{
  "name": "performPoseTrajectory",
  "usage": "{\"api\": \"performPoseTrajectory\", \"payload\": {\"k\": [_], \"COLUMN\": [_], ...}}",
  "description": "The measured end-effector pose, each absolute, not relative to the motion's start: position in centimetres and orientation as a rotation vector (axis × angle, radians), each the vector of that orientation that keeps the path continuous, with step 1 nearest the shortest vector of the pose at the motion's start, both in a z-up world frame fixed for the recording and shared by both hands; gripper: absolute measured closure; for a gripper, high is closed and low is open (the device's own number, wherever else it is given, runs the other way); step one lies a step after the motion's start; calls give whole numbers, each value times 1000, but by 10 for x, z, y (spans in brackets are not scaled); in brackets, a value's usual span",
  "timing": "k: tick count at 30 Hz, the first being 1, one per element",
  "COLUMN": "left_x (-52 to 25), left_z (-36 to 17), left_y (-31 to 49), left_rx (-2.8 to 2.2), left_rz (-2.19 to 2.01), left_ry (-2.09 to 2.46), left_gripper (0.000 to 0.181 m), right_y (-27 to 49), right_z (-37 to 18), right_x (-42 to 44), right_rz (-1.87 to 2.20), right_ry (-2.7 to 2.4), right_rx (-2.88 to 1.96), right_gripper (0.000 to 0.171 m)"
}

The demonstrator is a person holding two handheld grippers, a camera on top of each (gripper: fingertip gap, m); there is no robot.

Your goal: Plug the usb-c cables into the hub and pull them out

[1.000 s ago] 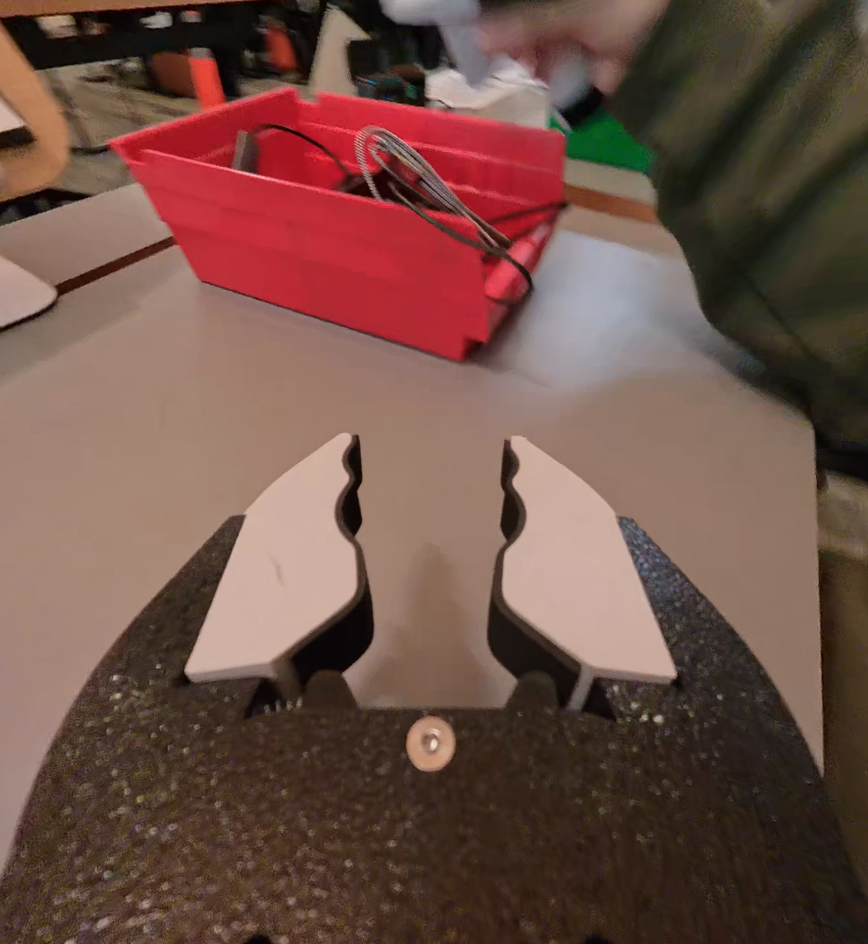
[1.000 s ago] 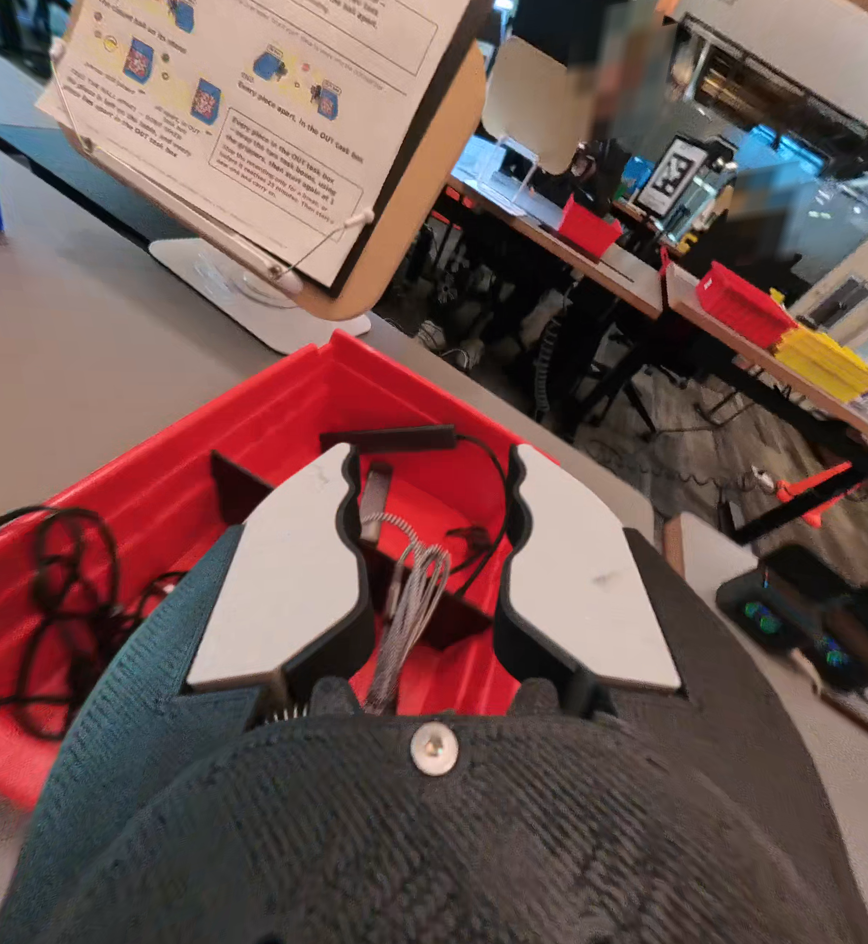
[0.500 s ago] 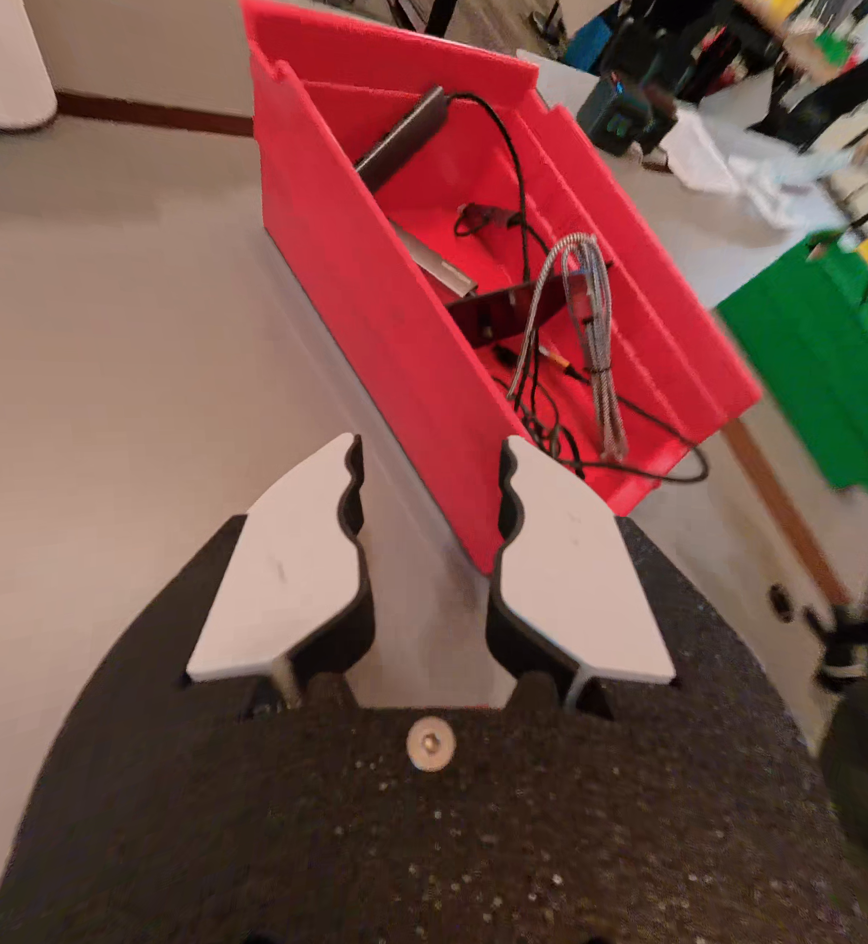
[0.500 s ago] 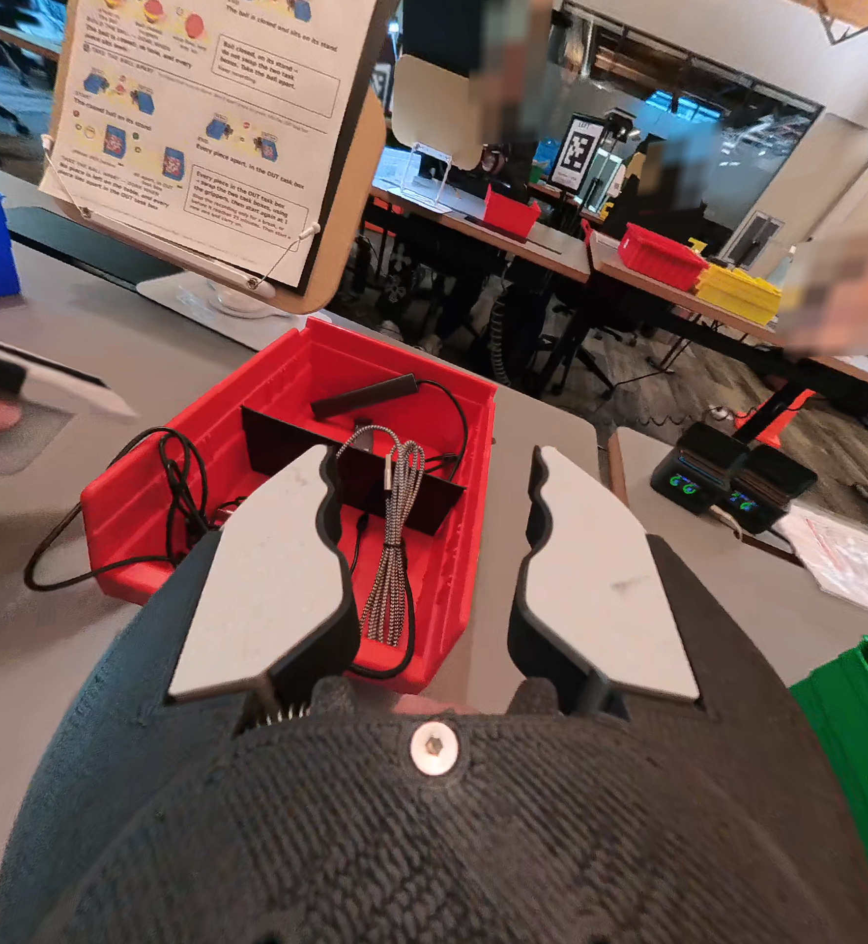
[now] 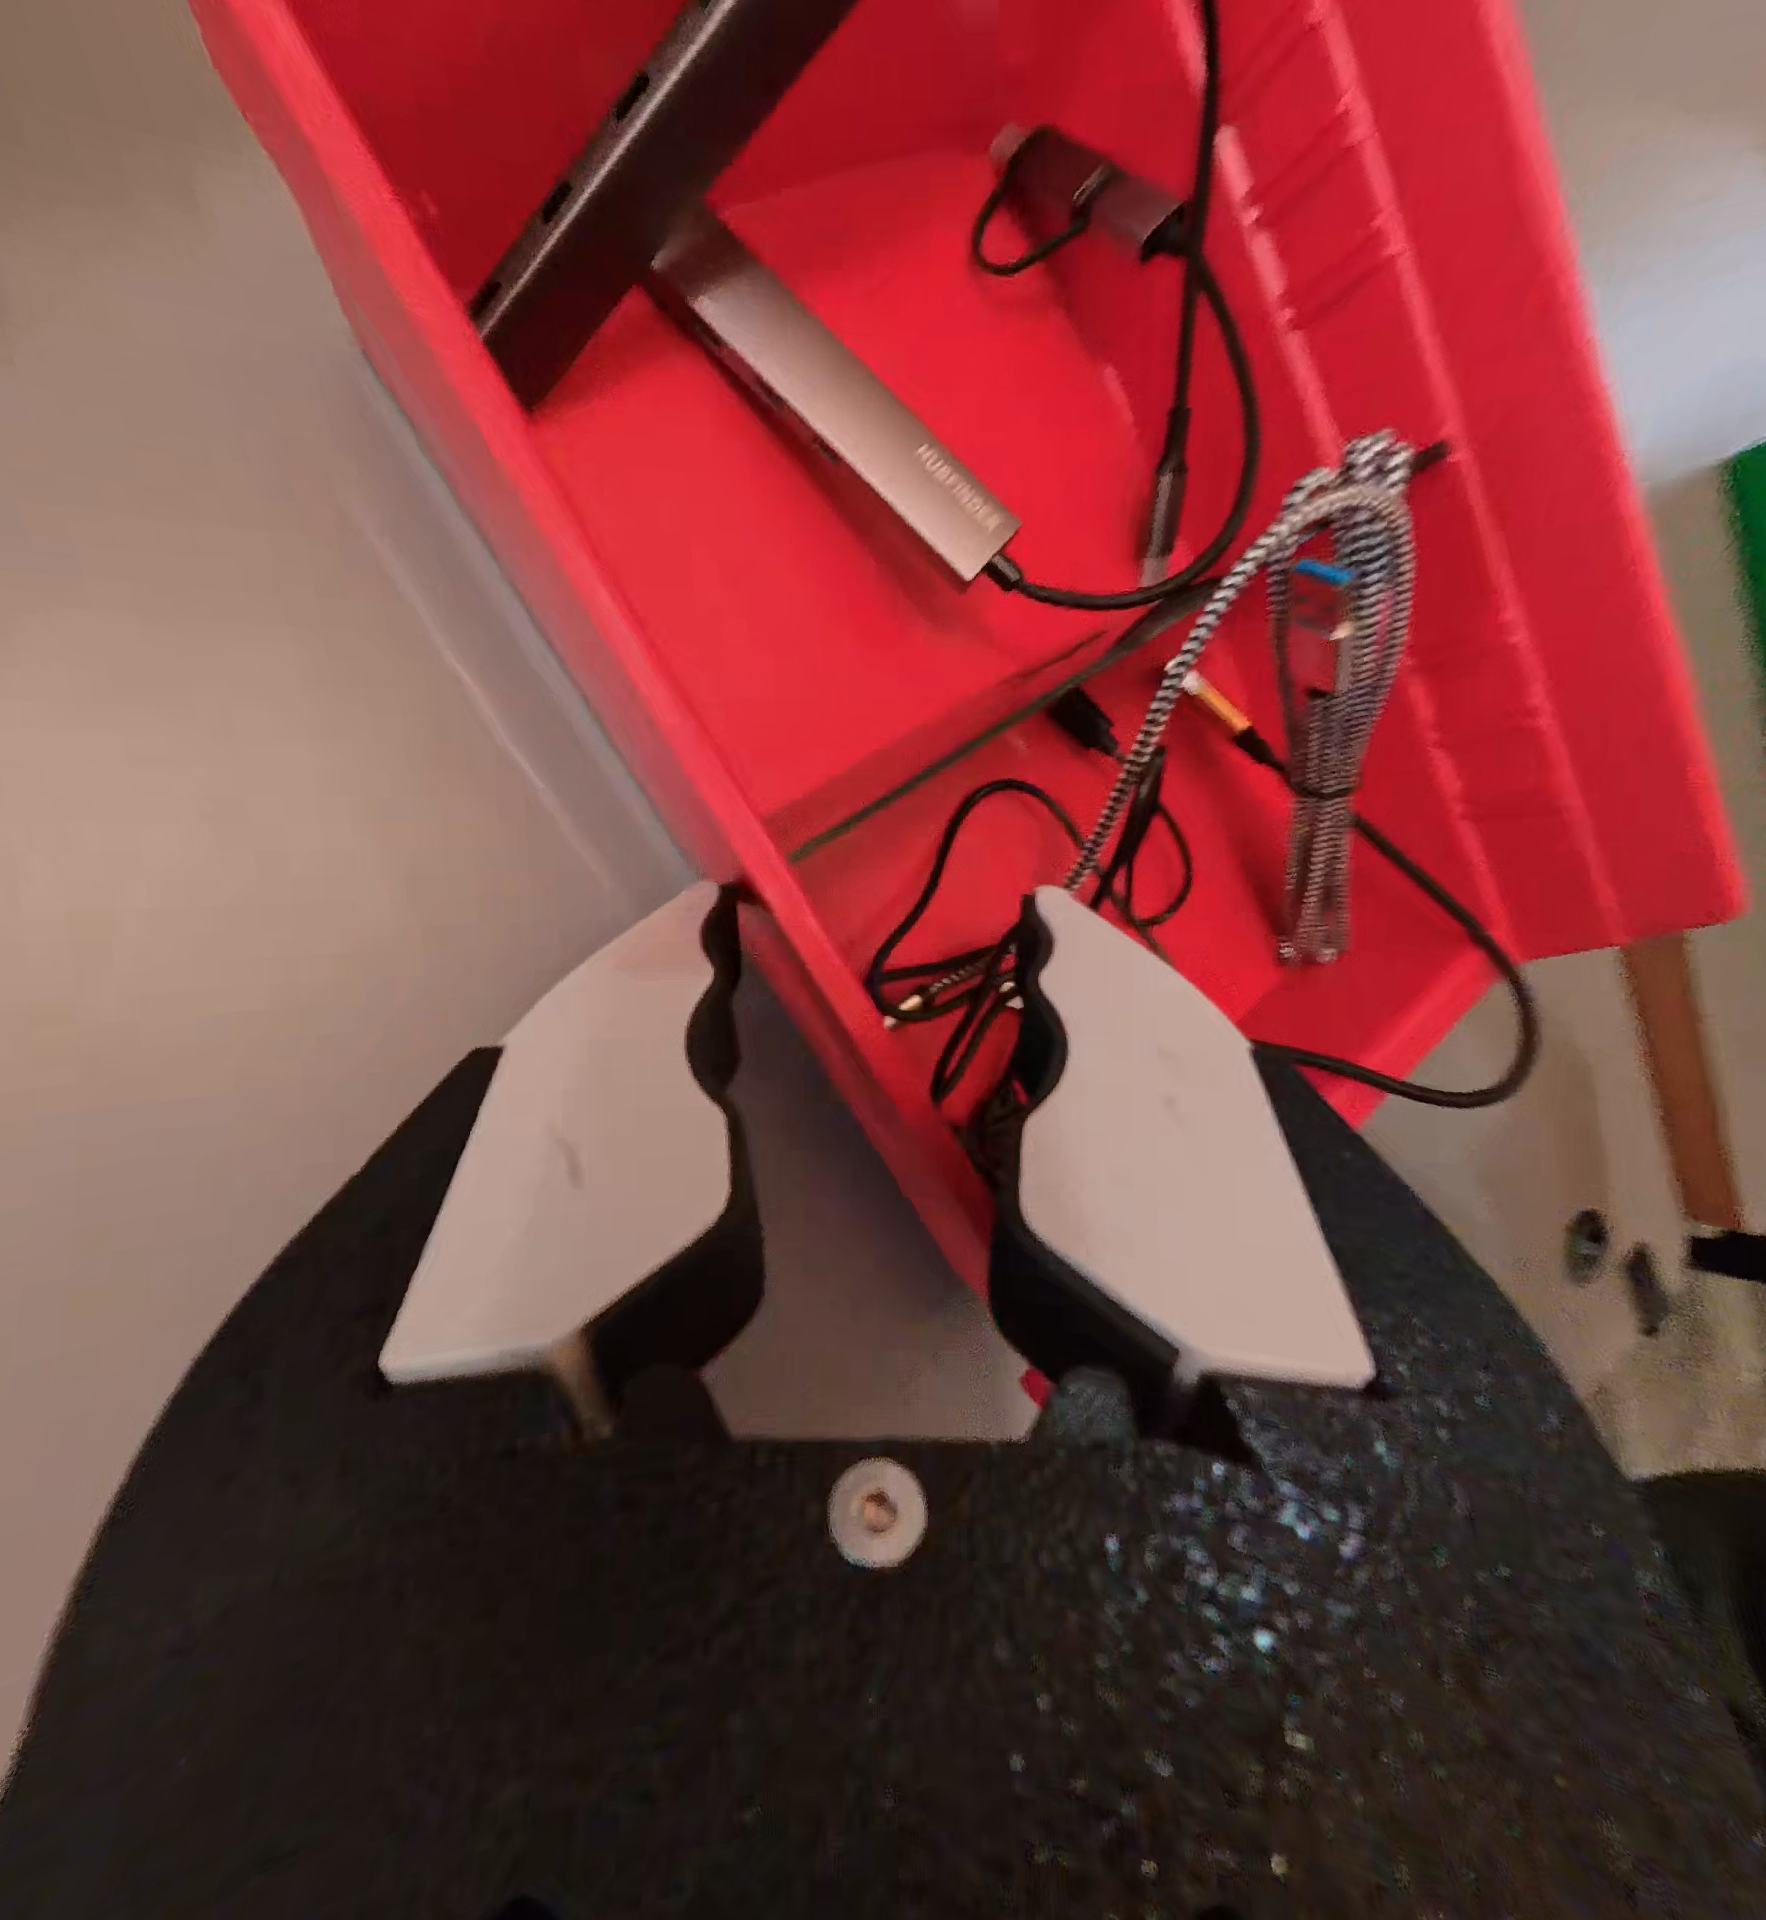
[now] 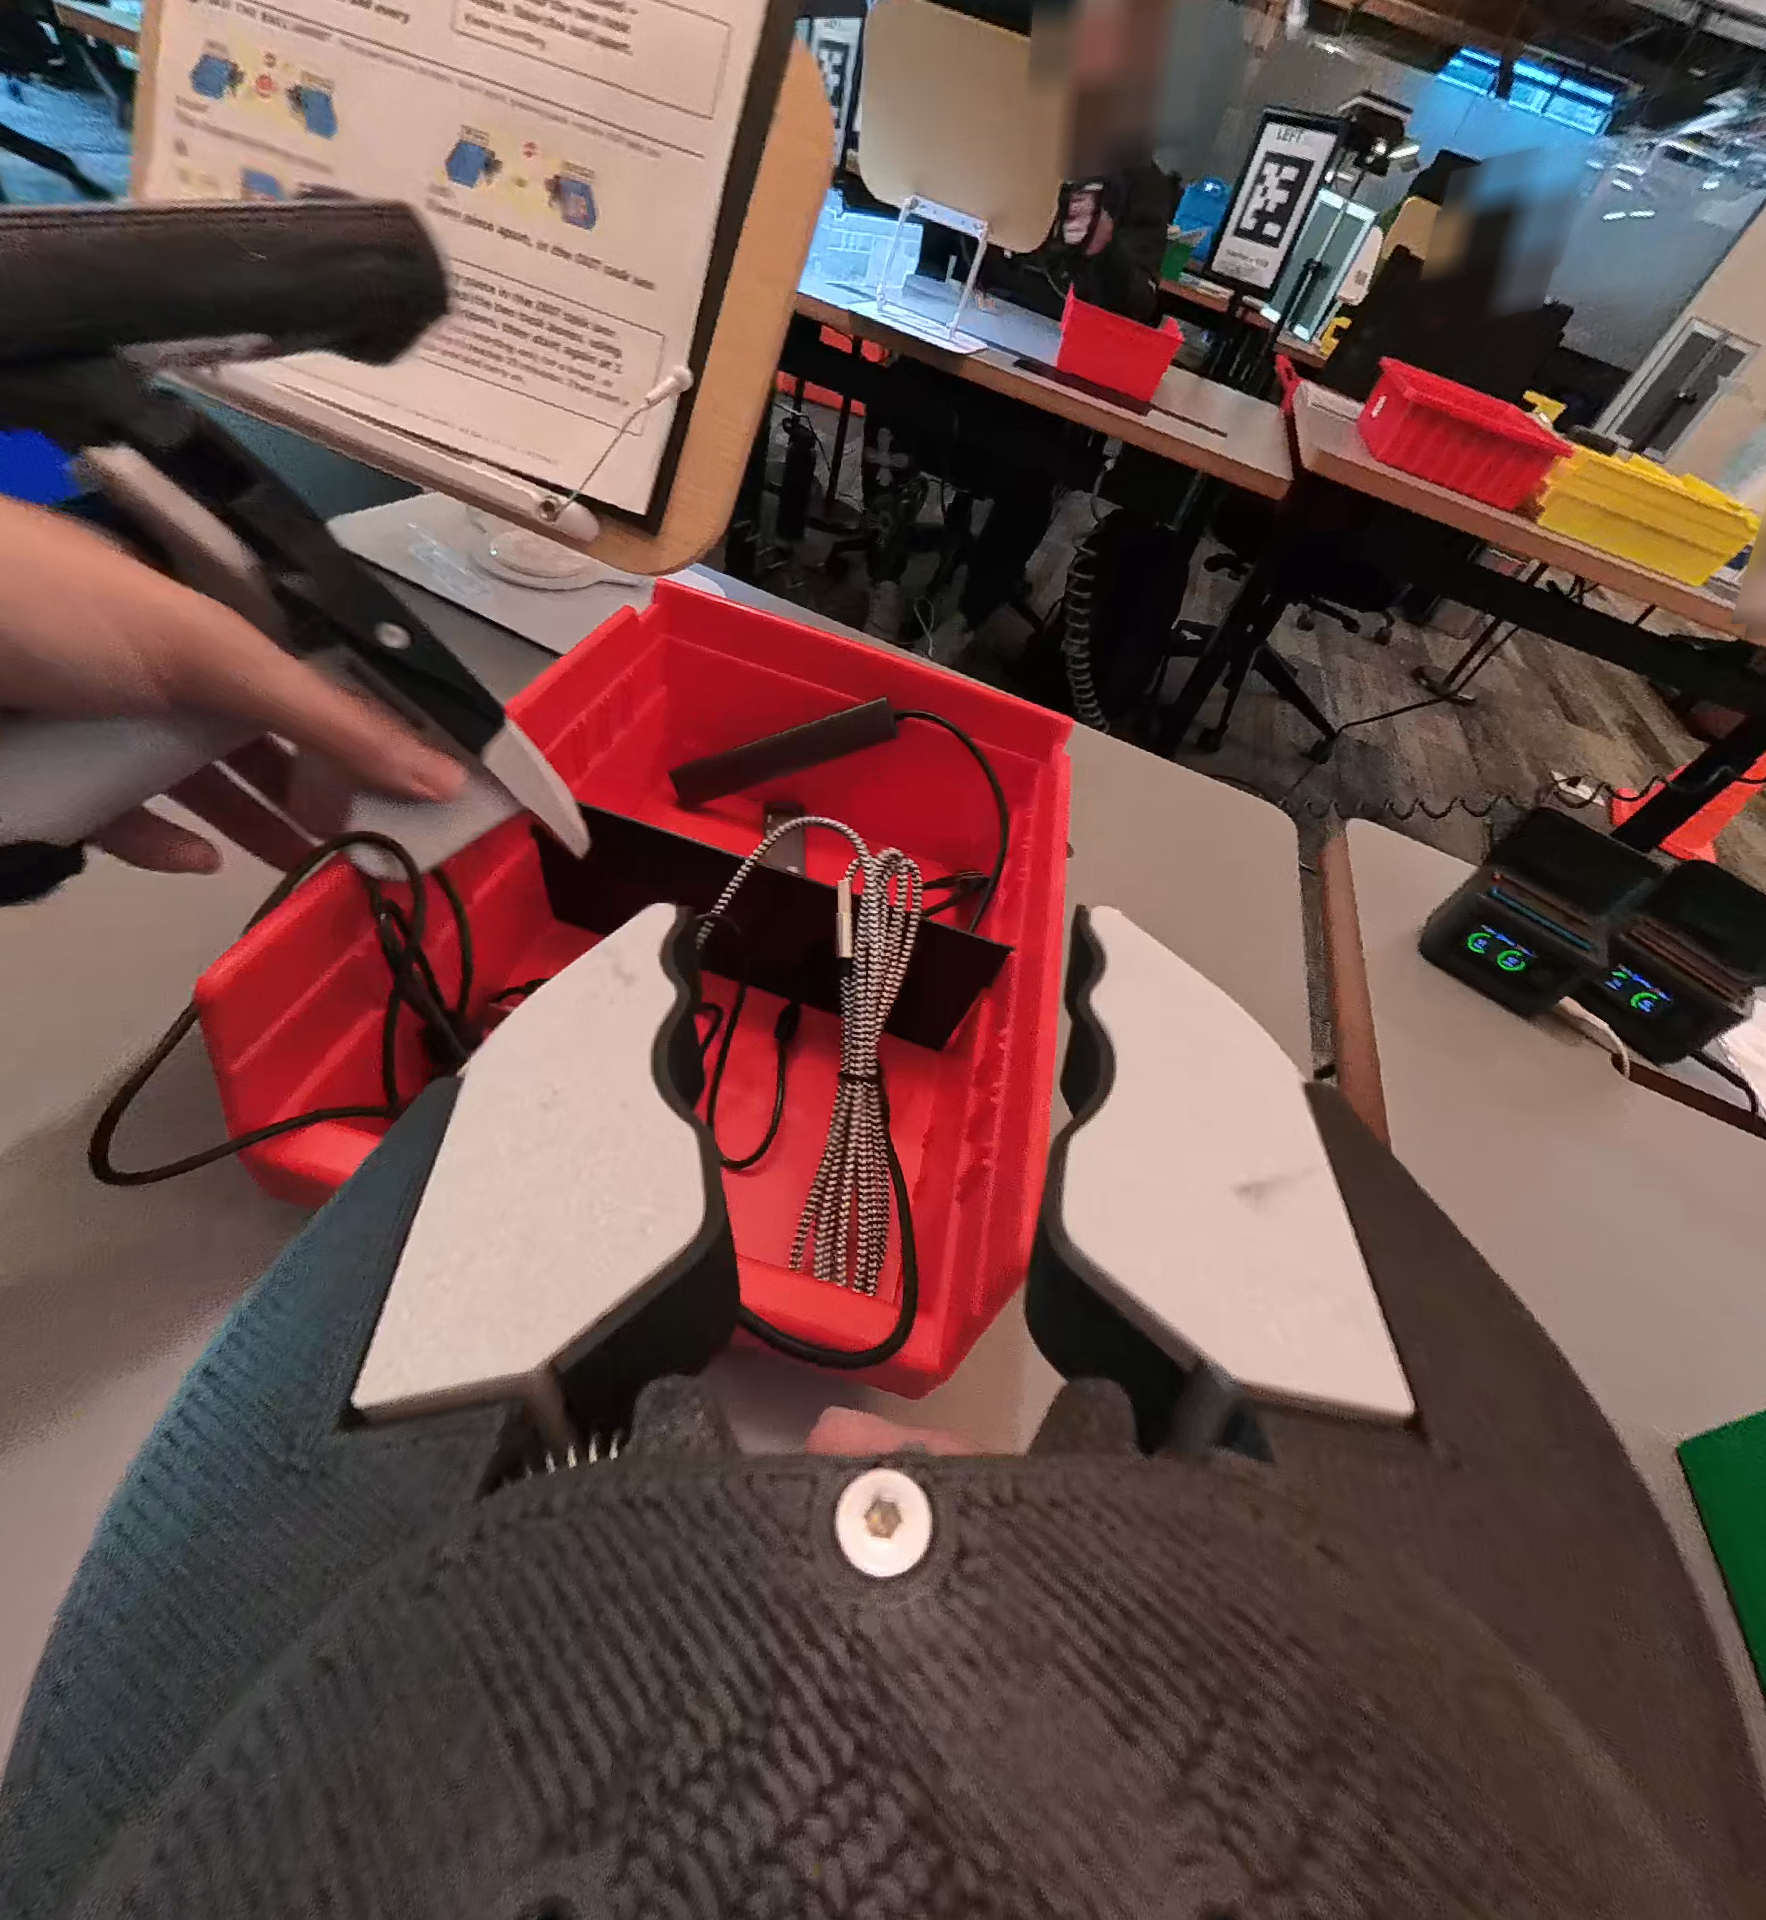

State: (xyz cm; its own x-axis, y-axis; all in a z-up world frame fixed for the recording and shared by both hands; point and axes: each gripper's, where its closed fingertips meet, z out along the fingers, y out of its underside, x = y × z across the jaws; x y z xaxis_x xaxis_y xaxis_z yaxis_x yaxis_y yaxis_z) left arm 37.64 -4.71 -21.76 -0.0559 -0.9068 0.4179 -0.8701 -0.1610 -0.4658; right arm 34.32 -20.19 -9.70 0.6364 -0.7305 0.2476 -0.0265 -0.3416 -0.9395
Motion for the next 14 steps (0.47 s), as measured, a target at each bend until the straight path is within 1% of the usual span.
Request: {"api": "performPoseTrajectory", "payload": {"k": [3, 5, 7, 9, 11, 14], "left_x": [379, 382, 385, 384, 374, 348], "left_z": [-227, -231, -232, -230, -230, -224], "left_y": [-44, -39, -29, -9, 12, 37], "left_rx": [-2019, -1959, -1944, -1938, -1811, -1695], "left_rz": [-775, -673, -649, -620, -542, -549], "left_ry": [2096, 2100, 2068, 2025, 2129, 2275], "left_gripper": [133, 140, 155, 176, 177, 178], "right_y": [-192, -184, -174, -167, -162, -152], "right_z": [-98, -96, -94, -92, -91, -86], "right_x": [339, 336, 330, 326, 323, 318], "right_rz": [-829, -825, -805, -806, -816, -827], "right_ry": [582, 552, 515, 492, 470, 429], "right_rx": [-1819, -1829, -1832, -1834, -1842, -1846], "right_gripper": [103, 103, 103, 103, 102, 102]}}
